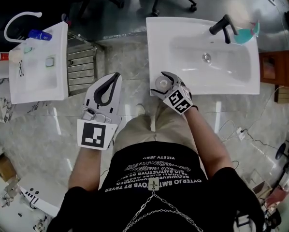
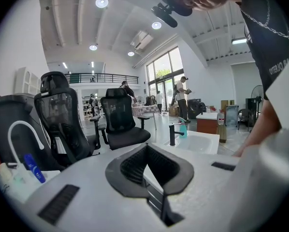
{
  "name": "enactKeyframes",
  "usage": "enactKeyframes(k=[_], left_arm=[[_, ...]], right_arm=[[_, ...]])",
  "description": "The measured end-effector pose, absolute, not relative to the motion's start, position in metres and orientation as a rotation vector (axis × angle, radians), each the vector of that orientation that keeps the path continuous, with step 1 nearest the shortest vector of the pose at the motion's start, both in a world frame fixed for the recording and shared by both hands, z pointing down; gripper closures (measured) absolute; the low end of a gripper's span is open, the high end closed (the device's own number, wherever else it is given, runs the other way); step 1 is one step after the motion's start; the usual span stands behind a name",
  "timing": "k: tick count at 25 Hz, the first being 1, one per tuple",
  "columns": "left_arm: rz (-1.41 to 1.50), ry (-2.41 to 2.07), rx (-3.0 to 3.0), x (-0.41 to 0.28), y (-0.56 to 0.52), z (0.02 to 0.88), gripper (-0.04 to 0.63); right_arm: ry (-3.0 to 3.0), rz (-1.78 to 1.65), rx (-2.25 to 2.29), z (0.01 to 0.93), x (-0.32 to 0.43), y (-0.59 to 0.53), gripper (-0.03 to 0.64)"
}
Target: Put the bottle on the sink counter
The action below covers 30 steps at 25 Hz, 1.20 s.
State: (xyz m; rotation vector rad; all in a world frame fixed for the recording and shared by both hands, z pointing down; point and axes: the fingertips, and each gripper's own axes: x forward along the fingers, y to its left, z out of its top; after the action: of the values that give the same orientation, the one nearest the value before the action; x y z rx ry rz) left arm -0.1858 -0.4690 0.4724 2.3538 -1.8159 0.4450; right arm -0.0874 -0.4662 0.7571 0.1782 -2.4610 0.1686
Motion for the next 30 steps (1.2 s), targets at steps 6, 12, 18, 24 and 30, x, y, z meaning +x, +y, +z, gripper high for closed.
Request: enactKeyframes(k=[6,12,18,24,30], left_arm=[[0.458,-1.814,2.357,-0.19,-0.467,0.472,0.591],[0.44,-1.826,2.387,-0.192,-0.468,0.454,0.591],[0.401,-1.806,2.466,-0.19,-0.464,0.431,0.591],[0.361,-1.752,2.525,-0.179,-0.453,0.407,0.589],[0.305,-1.746,2.607,-0.184,-0.442,0.373,0.589]], right_arm=[[-2.477,0.209,0.155,0.749,-0.078,-0.466,0.256],[-2.475,0.151,0.278,0.703,-0.034,-0.473,0.247],[-2.649,0.215,0.629,0.588,0.009,-0.488,0.335],[-2.712,0.131,1.047,0.476,0.039,-0.51,0.621],[-2.628,-0.056,1.15,0.424,0.028,-0.497,0.62]])
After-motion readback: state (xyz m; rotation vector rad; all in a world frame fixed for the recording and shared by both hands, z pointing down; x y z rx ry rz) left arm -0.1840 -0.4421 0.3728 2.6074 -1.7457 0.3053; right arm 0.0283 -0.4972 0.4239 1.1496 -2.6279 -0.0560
